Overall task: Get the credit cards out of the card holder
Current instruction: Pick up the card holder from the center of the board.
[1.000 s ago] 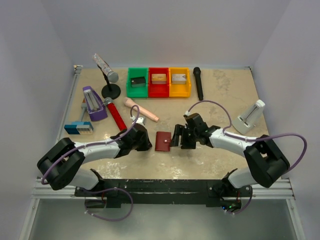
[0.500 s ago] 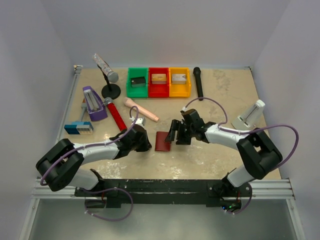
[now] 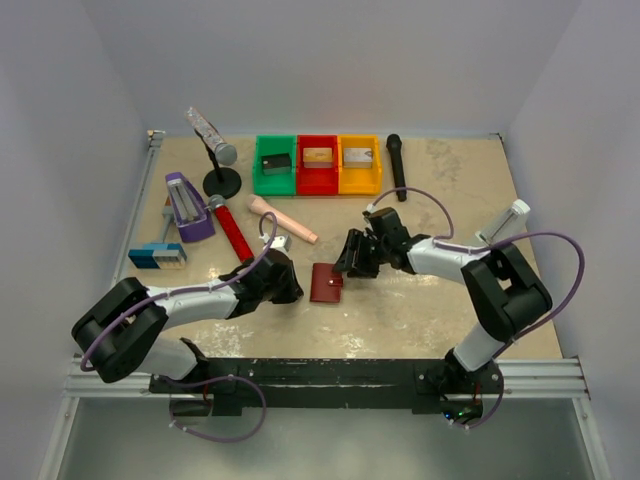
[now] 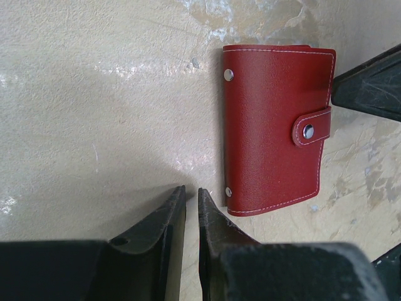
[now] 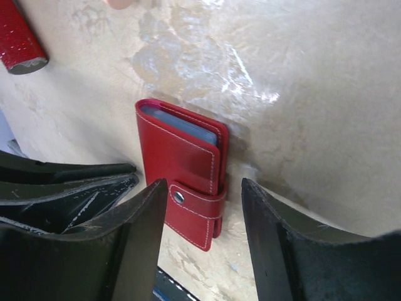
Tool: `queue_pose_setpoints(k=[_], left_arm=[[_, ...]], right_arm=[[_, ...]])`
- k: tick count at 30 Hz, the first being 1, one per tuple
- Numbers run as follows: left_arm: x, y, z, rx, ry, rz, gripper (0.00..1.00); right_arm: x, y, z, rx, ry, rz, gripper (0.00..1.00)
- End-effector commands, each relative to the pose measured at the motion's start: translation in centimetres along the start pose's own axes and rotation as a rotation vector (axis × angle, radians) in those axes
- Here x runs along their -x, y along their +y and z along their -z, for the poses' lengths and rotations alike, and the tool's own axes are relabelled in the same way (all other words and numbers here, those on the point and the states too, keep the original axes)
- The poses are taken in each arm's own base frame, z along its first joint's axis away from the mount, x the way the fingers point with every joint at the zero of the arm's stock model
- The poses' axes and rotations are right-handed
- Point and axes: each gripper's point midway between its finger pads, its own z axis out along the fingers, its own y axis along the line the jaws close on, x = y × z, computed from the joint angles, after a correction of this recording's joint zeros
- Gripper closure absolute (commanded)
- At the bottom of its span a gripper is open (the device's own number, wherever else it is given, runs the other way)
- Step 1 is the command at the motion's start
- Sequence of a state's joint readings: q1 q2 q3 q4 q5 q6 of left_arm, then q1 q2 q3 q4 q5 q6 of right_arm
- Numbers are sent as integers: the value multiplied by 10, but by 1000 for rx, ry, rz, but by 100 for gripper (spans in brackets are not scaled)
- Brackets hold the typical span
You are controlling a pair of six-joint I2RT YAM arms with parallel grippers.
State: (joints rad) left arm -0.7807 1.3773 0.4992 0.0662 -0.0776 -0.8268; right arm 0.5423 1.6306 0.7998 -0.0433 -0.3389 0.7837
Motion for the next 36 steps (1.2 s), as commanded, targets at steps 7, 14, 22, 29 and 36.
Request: queue_pose_setpoints(k=[7, 14, 22, 29, 36], left_arm=[[6, -7, -3, -35, -17, -10, 82], [6, -8, -5, -36, -14, -10, 82], [5, -8, -5, -35, -11, -10, 83], [4, -6, -6, -30, -10, -6, 83], [6, -2, -1, -20, -28, 4, 83]], right_arm=[[12, 27, -8, 117, 10, 74, 51], [8, 25, -15, 123, 38, 74, 61], [3, 26, -13, 147, 50, 85, 78], [-1, 30, -7, 181, 53, 94, 100], [-3, 29, 7, 207, 36, 96, 100]])
